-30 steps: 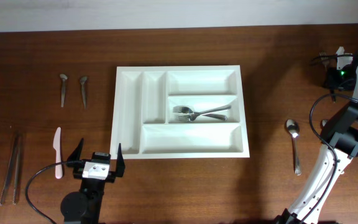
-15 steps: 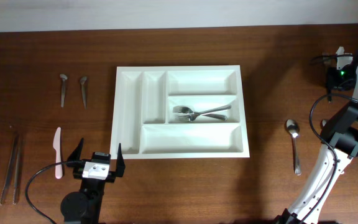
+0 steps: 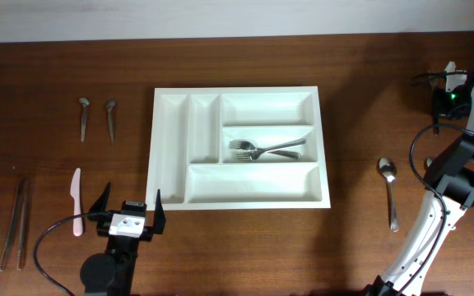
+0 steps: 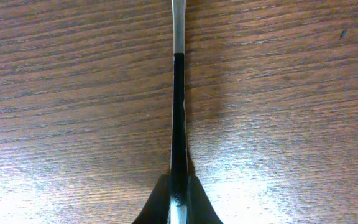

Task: Pack container
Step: 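Lift the fork, carry it left, and release it in the middle compartment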

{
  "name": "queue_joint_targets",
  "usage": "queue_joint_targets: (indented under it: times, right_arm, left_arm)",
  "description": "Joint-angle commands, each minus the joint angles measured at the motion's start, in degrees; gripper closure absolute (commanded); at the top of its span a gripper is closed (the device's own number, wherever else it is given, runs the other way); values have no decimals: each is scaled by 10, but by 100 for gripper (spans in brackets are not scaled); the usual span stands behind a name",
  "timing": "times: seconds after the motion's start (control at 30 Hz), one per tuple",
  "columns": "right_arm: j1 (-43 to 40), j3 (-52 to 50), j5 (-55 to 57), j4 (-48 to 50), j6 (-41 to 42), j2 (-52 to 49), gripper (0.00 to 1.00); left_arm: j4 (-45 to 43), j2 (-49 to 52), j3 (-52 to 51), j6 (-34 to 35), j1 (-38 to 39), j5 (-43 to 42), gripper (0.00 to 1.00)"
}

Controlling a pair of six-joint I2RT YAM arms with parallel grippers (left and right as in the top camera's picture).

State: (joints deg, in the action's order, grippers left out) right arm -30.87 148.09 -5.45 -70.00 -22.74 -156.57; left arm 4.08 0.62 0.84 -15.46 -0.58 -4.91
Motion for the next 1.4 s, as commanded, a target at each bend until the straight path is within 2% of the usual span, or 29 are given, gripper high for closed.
queue_joint_targets:
  times: [0.0, 0.4, 0.8, 1.07, 1.37]
  right_arm:
    - [1, -18, 16, -5, -2, -14, 96]
    - [32, 97, 3, -79, -14, 3, 96]
    - [118, 285, -145, -270, -223, 35, 96]
    - [211, 304, -146, -273, -221, 86, 96]
    - [360, 303, -53, -273, -125, 137, 96]
  left_arm:
    - [2, -3, -3, -5, -3, 2, 1]
    - [2, -3, -3, -5, -3, 2, 1]
    - [2, -3, -3, -5, -3, 2, 1]
    - [2, -3, -3, -5, -3, 2, 1]
    - [2, -3, -3, -5, -3, 2, 1]
